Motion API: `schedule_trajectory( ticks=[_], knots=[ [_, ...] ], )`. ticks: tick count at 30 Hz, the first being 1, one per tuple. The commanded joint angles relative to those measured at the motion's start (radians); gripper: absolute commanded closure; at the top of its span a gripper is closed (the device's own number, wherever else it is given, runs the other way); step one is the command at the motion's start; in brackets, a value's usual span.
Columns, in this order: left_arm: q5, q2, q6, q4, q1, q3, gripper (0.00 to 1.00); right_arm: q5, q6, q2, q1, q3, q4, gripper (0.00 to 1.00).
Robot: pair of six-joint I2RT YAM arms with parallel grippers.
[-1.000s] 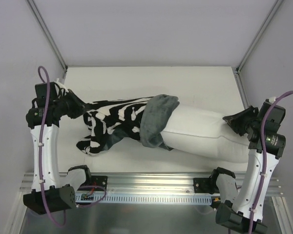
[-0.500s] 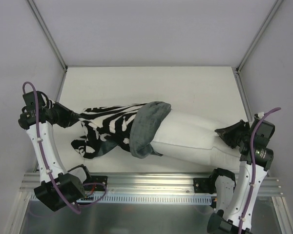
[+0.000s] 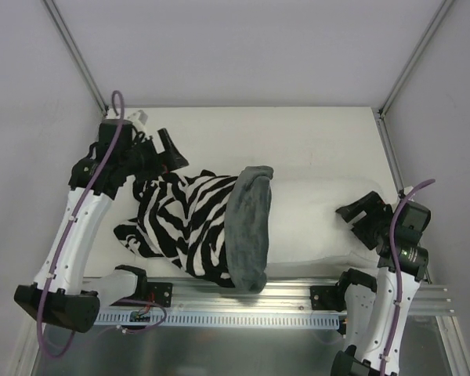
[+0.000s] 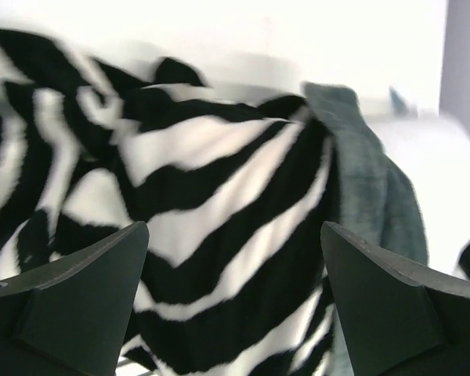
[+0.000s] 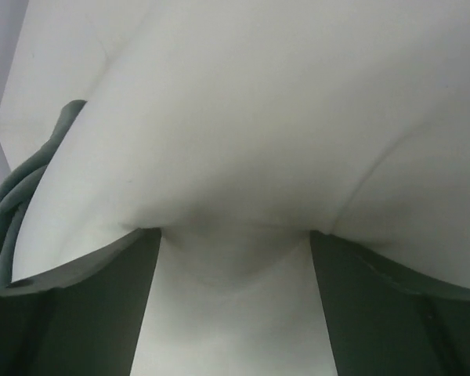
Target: Remove the pillowcase from the pillow
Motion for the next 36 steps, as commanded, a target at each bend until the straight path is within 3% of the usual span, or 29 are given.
schedule_trajectory(
  ticks=[1,2,9,15,20,23,26,27,29,33,34,36],
  knots=[
    [-0.109,0.074,0.019,0.031,-0.183,0.088,0.07,0.060,-0.052,0.036,0.018,0.046,-0.046,0.14],
    [-0.124,0.092,0.010,0.028,-0.272,0.103,0.06,0.069,-0.052,0.041,0.022,0.066,-0.057,0.12],
    [-0.262,0.296,-0.038,0.011,-0.603,0.257,0.04,0.129,-0.046,0.072,0.068,0.213,-0.072,0.04],
    [-0.411,0.515,-0.099,-0.128,-0.766,0.450,0.03,0.204,-0.035,0.153,0.168,0.316,-0.068,0.01],
    [-0.431,0.654,-0.118,-0.181,-0.825,0.524,0.08,0.320,-0.031,0.298,0.307,0.379,-0.045,0.01],
    [-0.423,0.708,-0.124,-0.196,-0.833,0.529,0.23,0.460,-0.020,0.407,0.499,0.420,-0.036,0.04],
    [-0.429,0.703,-0.125,-0.198,-0.833,0.510,0.47,0.552,-0.001,0.501,0.683,0.454,-0.022,0.04],
    [-0.440,0.697,-0.127,-0.198,-0.833,0.501,0.60,0.587,0.008,0.522,0.718,0.459,-0.010,0.04],
    [-0.449,0.682,-0.130,-0.198,-0.833,0.492,0.73,0.600,0.017,0.596,0.794,0.456,0.001,0.04],
    [-0.468,0.648,-0.128,-0.198,-0.828,0.469,0.98,0.611,0.037,0.691,0.812,0.388,0.079,0.04],
    [-0.472,0.627,-0.128,-0.199,-0.825,0.461,1.00,0.606,0.034,0.707,0.803,0.343,0.102,0.19],
    [-0.489,0.600,-0.127,-0.204,-0.805,0.424,1.00,0.573,0.035,0.720,0.771,0.310,0.142,0.89]
  ],
)
